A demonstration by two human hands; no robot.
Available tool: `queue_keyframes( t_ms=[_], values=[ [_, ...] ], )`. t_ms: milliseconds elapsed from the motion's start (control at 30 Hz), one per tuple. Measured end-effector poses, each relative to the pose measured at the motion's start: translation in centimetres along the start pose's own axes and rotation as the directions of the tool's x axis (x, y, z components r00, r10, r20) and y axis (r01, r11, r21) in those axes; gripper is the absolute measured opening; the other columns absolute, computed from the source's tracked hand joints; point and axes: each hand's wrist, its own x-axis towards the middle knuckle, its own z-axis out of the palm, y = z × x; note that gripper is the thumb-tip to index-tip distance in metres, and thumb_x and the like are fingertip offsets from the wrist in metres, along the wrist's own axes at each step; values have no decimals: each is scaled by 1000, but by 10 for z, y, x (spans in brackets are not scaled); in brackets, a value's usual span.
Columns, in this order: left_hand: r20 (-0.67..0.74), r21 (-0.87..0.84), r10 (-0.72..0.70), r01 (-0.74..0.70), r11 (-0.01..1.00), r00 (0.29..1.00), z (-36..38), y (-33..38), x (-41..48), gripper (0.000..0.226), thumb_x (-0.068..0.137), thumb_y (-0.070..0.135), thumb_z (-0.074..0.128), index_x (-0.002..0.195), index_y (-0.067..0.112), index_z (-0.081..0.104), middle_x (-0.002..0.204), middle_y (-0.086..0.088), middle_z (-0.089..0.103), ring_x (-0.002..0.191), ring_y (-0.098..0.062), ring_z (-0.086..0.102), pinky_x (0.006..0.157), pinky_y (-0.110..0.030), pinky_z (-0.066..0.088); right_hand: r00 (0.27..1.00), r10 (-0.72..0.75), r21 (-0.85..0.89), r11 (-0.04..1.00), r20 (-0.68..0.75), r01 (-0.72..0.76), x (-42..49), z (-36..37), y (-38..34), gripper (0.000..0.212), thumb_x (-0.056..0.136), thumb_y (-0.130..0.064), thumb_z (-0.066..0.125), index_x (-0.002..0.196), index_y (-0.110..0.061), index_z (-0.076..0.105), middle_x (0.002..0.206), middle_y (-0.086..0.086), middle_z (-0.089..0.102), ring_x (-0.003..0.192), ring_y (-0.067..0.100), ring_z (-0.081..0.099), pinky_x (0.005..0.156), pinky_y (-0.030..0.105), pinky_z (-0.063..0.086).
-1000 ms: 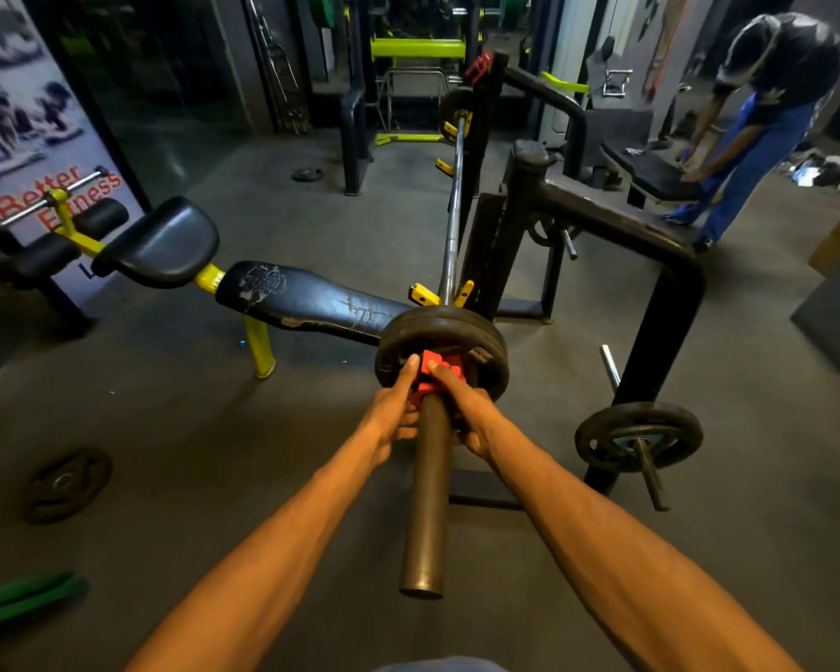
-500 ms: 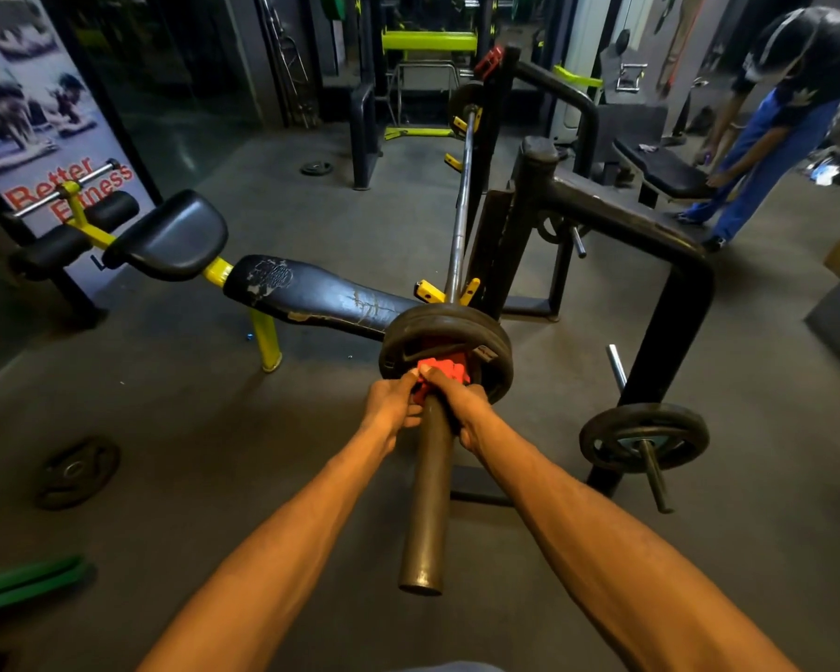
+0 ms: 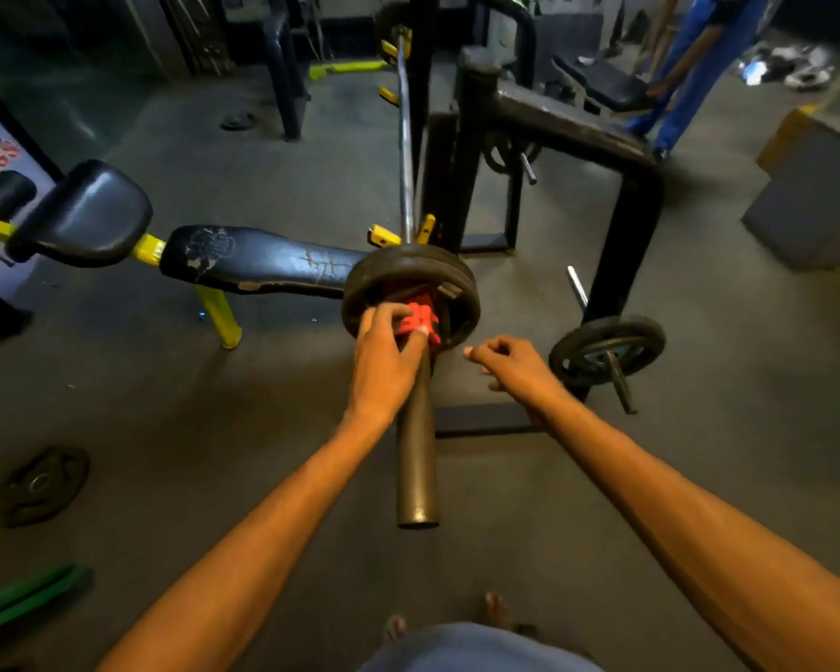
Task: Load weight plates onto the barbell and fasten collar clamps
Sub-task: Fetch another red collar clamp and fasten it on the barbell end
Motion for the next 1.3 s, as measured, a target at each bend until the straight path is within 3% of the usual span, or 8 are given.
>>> queue_keyframes(
  t_ms=[133, 267, 400, 600, 933, 1000, 1100, 1300],
  values=[
    [311, 122, 116, -160, 980, 943, 42, 21, -18, 38, 88, 32, 68, 121, 15, 60, 120, -6, 57, 113, -20, 57, 100, -33, 44, 993, -16, -164, 987, -113, -3, -32, -59, 33, 27, 85, -40, 76, 96, -17, 69, 91, 1, 72, 88, 17, 67, 81, 36, 53],
    [590, 157, 130, -271, 950, 797, 111, 49, -37, 50, 89, 39, 68, 130, 13, 55, 130, -10, 57, 124, -25, 54, 106, -39, 42, 987, 14, -279, 958, -158, -58, -60, -127, 62, 32, 88, -40, 73, 109, -17, 67, 105, 2, 71, 99, 18, 67, 89, 40, 56],
    [737, 147, 132, -347, 926, 663, 187, 79, -52, 56, 90, 44, 65, 136, 17, 50, 140, -8, 52, 129, -22, 50, 107, -38, 42, 971, 9, -360, 928, -240, -98, -67, -197, 93, 32, 90, -39, 71, 112, -16, 66, 110, 5, 69, 102, 22, 65, 88, 44, 56],
    [816, 117, 135, -389, 914, 562, 315, 133, -47, 55, 90, 44, 66, 136, 18, 51, 138, -6, 54, 127, -20, 54, 107, -38, 45, 961, 18, -459, 876, -277, -149, -64, -315, 156, 45, 93, -41, 68, 129, -14, 61, 134, 8, 59, 119, 24, 60, 94, 35, 48],
    [873, 90, 115, -387, 918, 474, 441, 203, -11, 54, 91, 42, 67, 137, 15, 54, 136, -7, 57, 122, -22, 57, 104, -38, 47, 936, 70, -462, 855, -345, -234, -27, -481, 189, 49, 94, -44, 66, 132, -14, 59, 137, 9, 58, 119, 24, 60, 96, 38, 50],
    [865, 129, 87, -388, 912, 493, 531, 228, 43, 54, 92, 39, 67, 137, 13, 54, 136, -8, 58, 120, -23, 59, 105, -38, 47, 928, 113, -459, 843, -355, -278, 38, -558, 204, 49, 94, -44, 66, 132, -14, 59, 136, 9, 58, 118, 24, 60, 96, 39, 50],
    [870, 121, 89, -386, 915, 485, 551, 234, 65, 54, 93, 39, 65, 139, 14, 53, 141, -7, 55, 128, -21, 54, 106, -34, 44, 933, 103, -466, 844, -345, -265, 55, -578, 207, 50, 94, -44, 67, 133, -14, 58, 137, 8, 58, 119, 24, 59, 98, 40, 50],
    [889, 125, 81, -408, 904, 450, 683, 267, 171, 54, 93, 44, 64, 137, 15, 53, 140, -8, 56, 126, -23, 55, 104, -36, 46, 941, 131, -495, 823, -313, -279, 164, -687, 200, 51, 94, -44, 67, 134, -14, 58, 138, 8, 57, 121, 25, 59, 100, 41, 50]
  ],
)
